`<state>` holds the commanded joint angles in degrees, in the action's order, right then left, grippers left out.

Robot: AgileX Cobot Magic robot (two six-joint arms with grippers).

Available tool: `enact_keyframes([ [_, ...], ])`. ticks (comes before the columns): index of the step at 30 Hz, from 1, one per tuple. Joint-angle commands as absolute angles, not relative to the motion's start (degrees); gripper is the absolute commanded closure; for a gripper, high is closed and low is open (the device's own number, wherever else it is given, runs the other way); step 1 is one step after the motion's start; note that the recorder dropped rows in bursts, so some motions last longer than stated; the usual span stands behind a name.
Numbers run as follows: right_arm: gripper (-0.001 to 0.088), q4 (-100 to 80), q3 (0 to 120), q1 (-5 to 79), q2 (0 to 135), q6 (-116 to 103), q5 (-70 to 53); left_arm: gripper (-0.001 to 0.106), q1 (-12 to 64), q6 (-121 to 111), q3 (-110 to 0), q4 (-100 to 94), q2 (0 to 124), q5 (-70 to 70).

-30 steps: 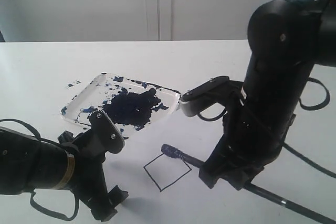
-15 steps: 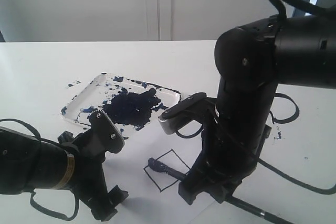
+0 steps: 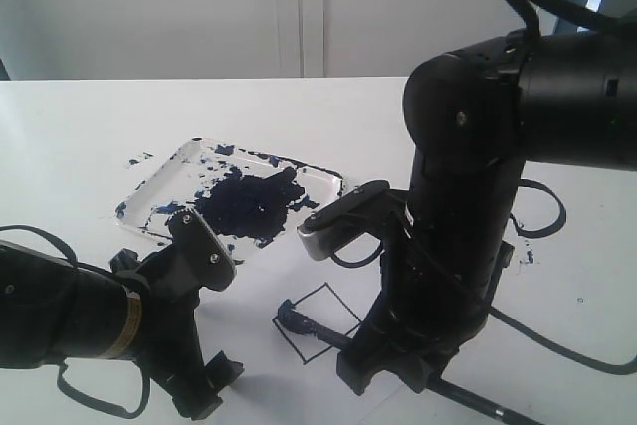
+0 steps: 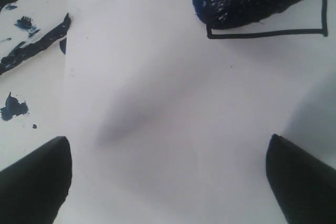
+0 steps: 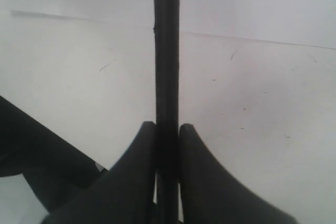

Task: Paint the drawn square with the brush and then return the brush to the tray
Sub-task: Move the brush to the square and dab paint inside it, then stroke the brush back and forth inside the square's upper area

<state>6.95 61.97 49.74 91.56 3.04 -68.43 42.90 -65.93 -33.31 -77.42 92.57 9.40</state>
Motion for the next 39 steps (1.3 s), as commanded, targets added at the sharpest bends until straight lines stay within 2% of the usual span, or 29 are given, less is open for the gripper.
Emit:
enact_keyframes([
  [19, 0.0868, -3.66, 61.97, 49.74, 91.56, -3.67, -69.96, 0.0, 42.9, -65.93, -33.31, -77.42, 92.57, 9.4],
  [33, 0.0868, 3.16, 61.97, 49.83, 91.56, 0.34, -69.96, 0.0, 42.9, -65.93, -33.31, -77.42, 92.57, 9.4],
  [39, 0.0868, 5.06, 61.97, 53.15, 91.56, 1.83, -69.96, 0.0, 42.9, -66.07, -33.31, -77.31, 92.57, 9.37],
])
